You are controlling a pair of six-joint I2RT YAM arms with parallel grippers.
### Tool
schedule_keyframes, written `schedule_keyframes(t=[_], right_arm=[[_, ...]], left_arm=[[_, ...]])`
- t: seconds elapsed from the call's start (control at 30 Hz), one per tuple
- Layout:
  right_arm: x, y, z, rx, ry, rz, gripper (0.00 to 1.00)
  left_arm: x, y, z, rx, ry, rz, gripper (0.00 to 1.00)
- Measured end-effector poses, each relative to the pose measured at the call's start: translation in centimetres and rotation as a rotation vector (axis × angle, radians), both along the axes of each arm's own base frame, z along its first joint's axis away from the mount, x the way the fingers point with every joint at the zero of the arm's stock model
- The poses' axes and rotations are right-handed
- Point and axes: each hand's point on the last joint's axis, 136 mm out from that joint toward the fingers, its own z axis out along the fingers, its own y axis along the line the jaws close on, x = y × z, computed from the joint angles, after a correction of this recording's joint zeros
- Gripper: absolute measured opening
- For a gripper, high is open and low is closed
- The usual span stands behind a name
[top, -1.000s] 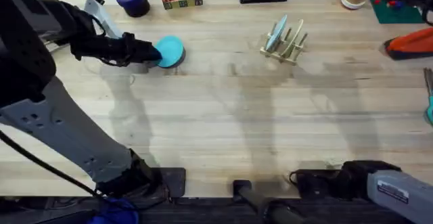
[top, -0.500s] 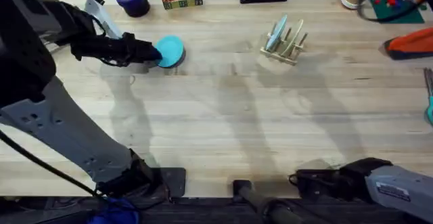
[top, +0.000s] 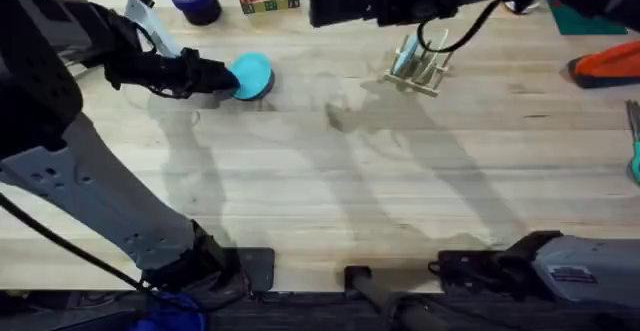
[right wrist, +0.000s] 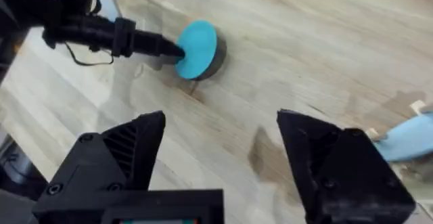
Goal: Pick up the plates from the table one by one and place each into a slot on the dish rack.
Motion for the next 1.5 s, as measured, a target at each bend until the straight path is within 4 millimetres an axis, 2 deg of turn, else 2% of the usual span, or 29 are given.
schedule_keyframes(t=[0.23, 0.53, 0.67, 0.9, 1.2, 1.5], right_arm=[[0.6, 2.4, -0.6, -0.007, 0.011, 0.041, 0.994], [1.4, 5.8, -3.5, -0.022, 0.034, 0.093, 0.994], [1.9, 6.6, -4.2, -0.017, 0.027, 0.1, 0.994], [2.0, 6.7, -5.0, -0.022, 0.047, 0.094, 0.994], [1.8, 8.1, -9.0, 0.002, 0.183, 0.111, 0.994], [3.8, 10.0, -12.8, 0.055, 0.232, 0.072, 0.994]], left_arm=[[0.0, 0.0, 0.0, -0.001, 0.002, 0.002, 0.042], [0.0, 0.0, 0.0, -0.001, 0.001, 0.002, 0.041], [0.0, 0.0, 0.0, -0.001, 0.001, 0.002, 0.042], [0.0, 0.0, 0.0, 0.0, 0.0, 0.002, 0.042], [0.0, 0.0, 0.0, 0.0, 0.0, 0.002, 0.042], [0.0, 0.0, 0.0, 0.0, 0.001, 0.003, 0.041]])
